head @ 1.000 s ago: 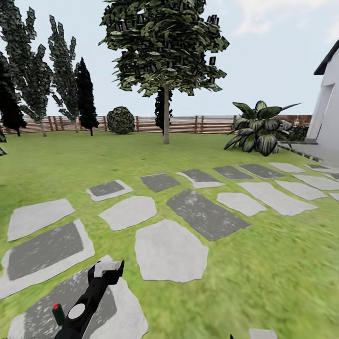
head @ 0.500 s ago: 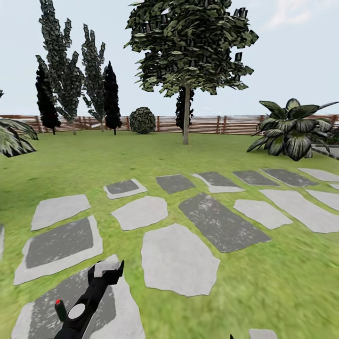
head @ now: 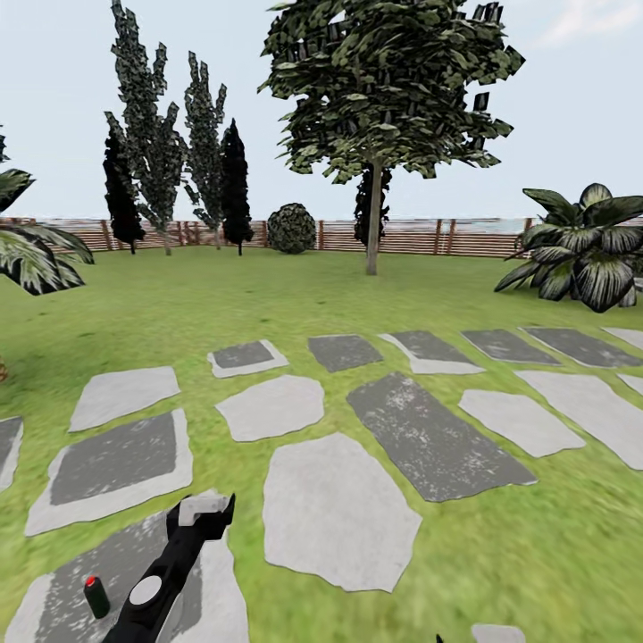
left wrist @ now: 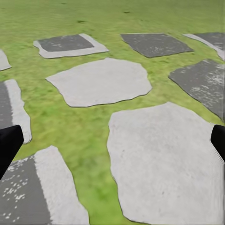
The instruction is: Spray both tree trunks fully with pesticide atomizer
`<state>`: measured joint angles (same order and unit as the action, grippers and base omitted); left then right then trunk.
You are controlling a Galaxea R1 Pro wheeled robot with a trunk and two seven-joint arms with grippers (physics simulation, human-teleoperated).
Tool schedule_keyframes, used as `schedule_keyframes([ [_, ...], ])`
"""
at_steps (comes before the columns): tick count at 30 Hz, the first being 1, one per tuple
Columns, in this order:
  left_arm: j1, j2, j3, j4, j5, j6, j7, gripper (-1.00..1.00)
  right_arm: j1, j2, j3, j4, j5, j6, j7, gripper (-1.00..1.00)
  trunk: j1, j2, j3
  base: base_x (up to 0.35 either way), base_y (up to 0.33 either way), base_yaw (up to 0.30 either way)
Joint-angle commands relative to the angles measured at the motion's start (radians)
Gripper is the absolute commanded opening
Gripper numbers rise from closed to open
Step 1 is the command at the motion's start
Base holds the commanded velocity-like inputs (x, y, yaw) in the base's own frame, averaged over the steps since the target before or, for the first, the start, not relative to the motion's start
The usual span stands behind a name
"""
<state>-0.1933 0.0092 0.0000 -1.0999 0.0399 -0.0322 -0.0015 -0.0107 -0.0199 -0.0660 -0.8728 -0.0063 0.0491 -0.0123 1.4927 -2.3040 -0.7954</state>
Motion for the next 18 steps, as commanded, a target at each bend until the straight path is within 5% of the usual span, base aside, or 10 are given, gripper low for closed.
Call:
schedule_keyframes([
  [1, 0.0, 0.0, 0.0, 0.0, 0.0, 0.0, 0.0, 1.0, 0.0, 0.0, 0.0, 0.0, 0.0, 0.0, 0.0, 1.0, 0.0, 0.0, 0.0, 0.199, -0.269, 0.003],
  [10, 0.0, 0.0, 0.0, 0.0, 0.0, 0.0, 0.0, 1.0, 0.0, 0.0, 0.0, 0.0, 0.0, 0.0, 0.0, 1.0, 0.0, 0.0, 0.0, 0.199, -0.269, 0.036],
  [18, 0.0, 0.0, 0.0, 0.0, 0.0, 0.0, 0.0, 1.0, 0.0, 0.0, 0.0, 0.0, 0.0, 0.0, -0.002, 1.0, 0.0, 0.0, 0.0, 0.199, -0.269, 0.262],
])
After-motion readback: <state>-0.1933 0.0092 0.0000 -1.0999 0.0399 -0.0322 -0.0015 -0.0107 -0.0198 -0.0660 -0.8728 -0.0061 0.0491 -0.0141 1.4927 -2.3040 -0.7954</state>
